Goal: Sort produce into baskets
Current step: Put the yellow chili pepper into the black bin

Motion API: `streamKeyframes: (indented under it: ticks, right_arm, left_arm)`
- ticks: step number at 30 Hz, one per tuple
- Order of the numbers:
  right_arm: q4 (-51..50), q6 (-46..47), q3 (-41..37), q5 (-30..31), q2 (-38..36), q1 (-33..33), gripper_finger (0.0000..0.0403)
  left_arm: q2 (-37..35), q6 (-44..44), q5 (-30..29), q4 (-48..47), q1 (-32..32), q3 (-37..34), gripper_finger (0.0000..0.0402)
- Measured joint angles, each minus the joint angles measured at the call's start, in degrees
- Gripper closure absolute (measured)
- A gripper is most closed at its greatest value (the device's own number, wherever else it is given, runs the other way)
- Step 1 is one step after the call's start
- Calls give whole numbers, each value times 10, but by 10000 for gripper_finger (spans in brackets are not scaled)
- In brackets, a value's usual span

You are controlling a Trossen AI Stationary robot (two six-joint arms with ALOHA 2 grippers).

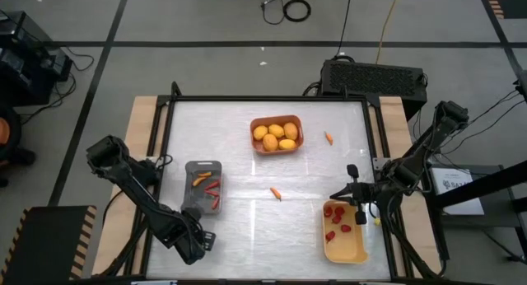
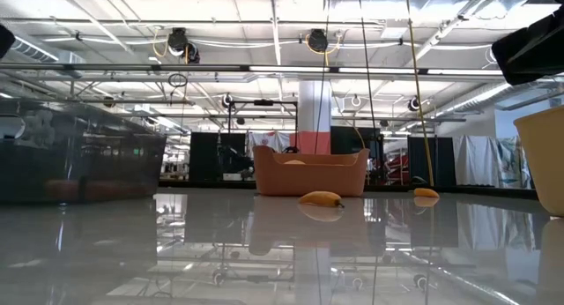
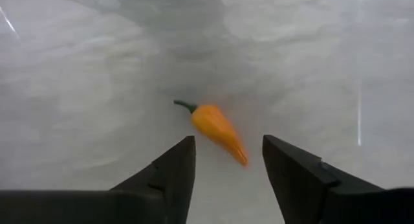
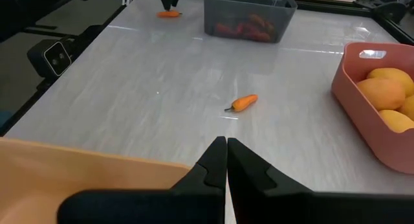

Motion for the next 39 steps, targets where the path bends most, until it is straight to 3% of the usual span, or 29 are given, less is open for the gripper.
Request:
streamKeyframes:
  ticks: [7,14,29,33,39]
  right_arm:
    - [0,-2,0,0,0,0,399]
    - [-1,-4,0,0,0,0,399]
    - [0,0,0,-1,0,0,399]
    - [0,0,0,-1,0,0,399]
    - [0,-2,0,0,0,0,399]
  left_arm:
    - [50,0,29,30,0,0,202]
    - [56,17,31,38,0,1,214]
    - [28,66,33,86,0,0,382]
    - [13,111,-7,141,8,0,394]
    - [-15,252,-124,264,52,0,393]
